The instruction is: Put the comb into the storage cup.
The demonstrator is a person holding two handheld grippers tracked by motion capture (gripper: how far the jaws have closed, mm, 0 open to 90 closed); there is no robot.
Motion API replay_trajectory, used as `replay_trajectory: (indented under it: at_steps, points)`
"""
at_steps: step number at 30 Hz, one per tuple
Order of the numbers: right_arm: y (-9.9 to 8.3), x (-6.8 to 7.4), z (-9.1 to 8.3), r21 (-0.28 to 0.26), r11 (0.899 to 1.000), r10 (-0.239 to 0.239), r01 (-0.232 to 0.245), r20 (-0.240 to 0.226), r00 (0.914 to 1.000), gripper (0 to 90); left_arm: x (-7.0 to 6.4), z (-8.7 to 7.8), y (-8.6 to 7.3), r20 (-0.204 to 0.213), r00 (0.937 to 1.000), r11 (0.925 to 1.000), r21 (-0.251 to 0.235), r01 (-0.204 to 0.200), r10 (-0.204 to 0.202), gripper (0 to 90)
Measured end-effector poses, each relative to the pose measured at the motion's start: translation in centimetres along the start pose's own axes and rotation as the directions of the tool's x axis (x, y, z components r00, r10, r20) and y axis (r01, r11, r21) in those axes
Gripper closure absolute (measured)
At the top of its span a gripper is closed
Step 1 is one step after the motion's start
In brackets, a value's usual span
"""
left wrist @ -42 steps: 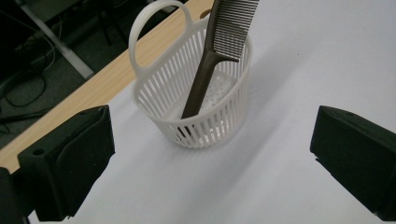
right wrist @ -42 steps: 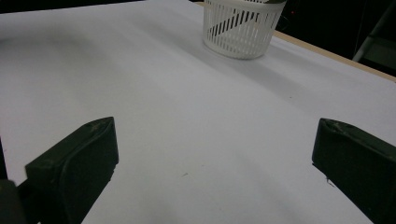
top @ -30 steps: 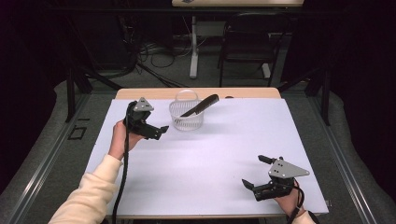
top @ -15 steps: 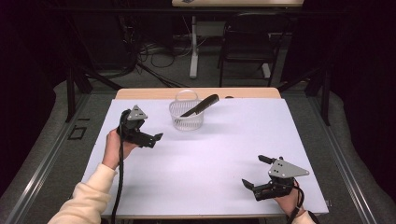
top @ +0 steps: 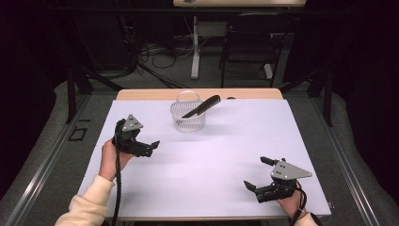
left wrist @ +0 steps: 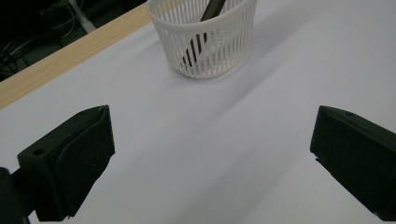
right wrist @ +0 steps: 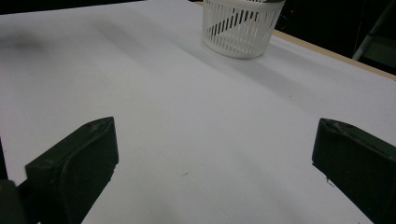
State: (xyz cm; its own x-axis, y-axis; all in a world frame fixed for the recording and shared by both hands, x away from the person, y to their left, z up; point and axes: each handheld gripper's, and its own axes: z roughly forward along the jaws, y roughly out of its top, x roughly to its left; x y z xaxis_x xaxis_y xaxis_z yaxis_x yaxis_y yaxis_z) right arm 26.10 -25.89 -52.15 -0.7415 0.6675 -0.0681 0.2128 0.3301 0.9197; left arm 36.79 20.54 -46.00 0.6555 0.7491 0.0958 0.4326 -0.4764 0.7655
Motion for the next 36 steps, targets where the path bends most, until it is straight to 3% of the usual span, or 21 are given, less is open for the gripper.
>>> replay_trajectory:
  at_steps: [5,7,24,36]
  points:
    - [0.0,0.0,0.1,0.003,1.000,-0.002,0.002,0.001,1.0000,0.0,-0.1,-0.4,-0.7,-0.012,0.9999,1.0000,-0.002,0.002,-0.002,0.0]
    - [0.0,0.0,0.1,0.000,1.000,0.002,-0.002,0.003,1.0000,0.0,-0.4,-0.5,-1.0,-0.041,0.9991,0.9999,0.007,-0.009,0.009,0.0]
    - [0.0,-0.1,0.0,-0.001,1.000,0.009,-0.009,0.001,1.0000,0.0,-1.2,-1.7,-3.9,-0.042,0.9989,0.9996,-0.022,0.019,-0.020,0.0]
    - [-0.1,-0.1,0.1,0.000,1.000,0.010,-0.010,0.000,0.9999,0.0,-2.1,-2.0,-6.0,-0.034,0.9982,0.9988,-0.007,0.049,-0.049,0.0]
